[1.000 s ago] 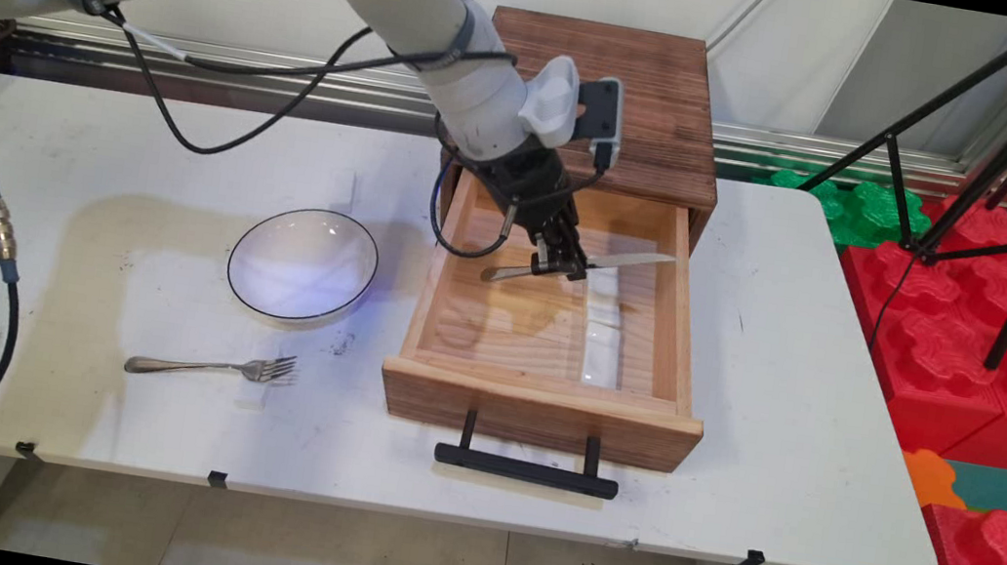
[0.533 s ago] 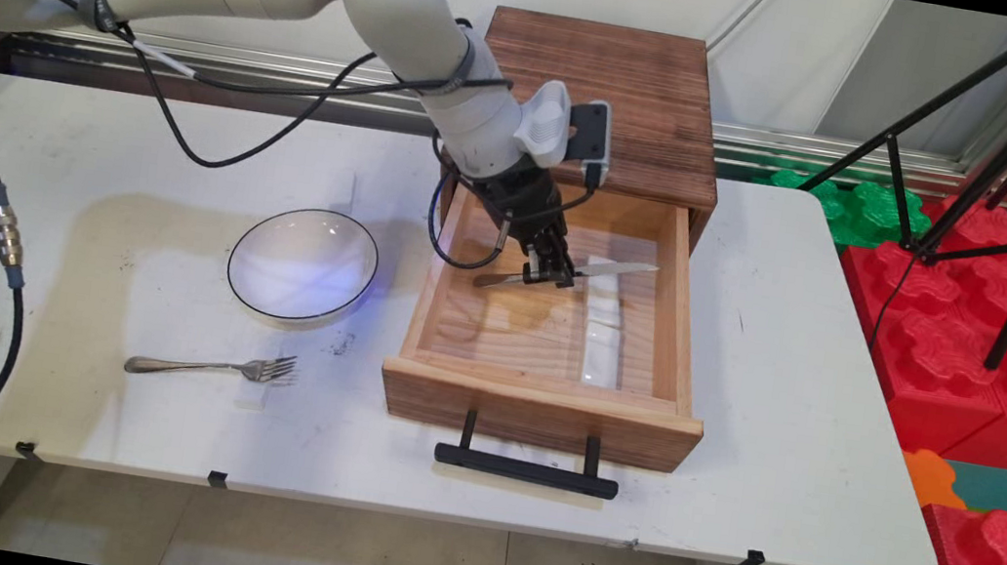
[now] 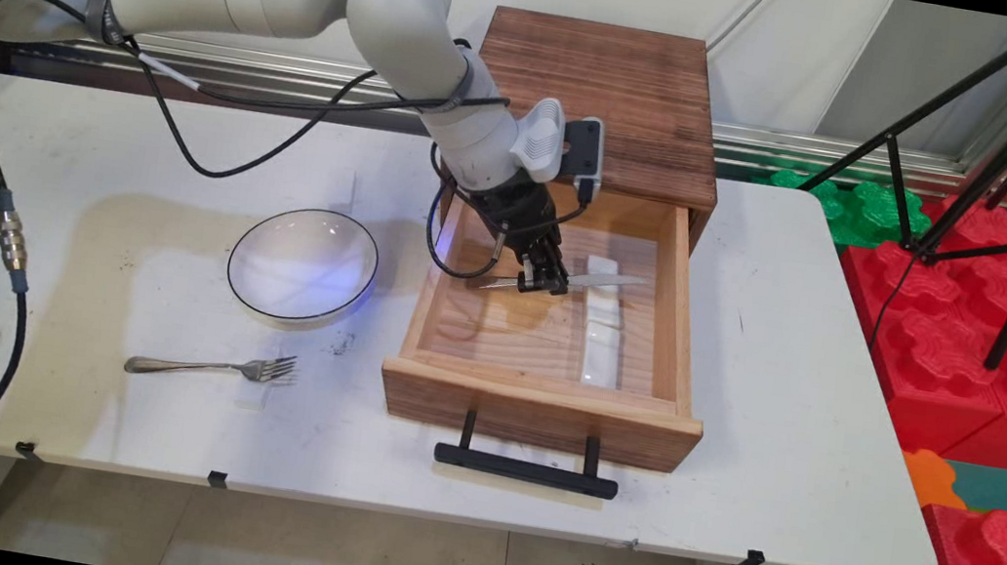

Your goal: Place the picked object into the drawer

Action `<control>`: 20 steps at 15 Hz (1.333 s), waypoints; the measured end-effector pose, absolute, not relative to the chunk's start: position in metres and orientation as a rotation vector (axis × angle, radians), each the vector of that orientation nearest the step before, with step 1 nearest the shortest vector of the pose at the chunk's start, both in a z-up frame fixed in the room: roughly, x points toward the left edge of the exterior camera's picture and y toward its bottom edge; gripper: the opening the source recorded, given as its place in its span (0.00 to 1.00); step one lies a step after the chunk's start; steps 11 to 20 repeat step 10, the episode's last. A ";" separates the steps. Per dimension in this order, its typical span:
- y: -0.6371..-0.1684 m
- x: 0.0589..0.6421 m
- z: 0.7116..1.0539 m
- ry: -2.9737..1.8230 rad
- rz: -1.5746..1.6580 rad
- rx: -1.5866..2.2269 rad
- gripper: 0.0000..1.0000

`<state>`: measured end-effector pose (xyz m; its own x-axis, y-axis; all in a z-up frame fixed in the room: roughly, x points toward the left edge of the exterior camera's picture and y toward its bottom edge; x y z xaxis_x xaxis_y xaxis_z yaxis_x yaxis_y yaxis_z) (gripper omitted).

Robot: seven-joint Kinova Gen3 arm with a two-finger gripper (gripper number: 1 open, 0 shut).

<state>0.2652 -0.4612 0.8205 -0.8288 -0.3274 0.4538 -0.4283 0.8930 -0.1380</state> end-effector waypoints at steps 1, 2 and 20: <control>-0.462 0.265 0.819 -2.631 0.329 0.552 0.00; -0.462 0.265 0.817 -2.629 0.331 0.552 0.00; -0.466 0.262 0.813 -2.586 0.365 0.565 1.00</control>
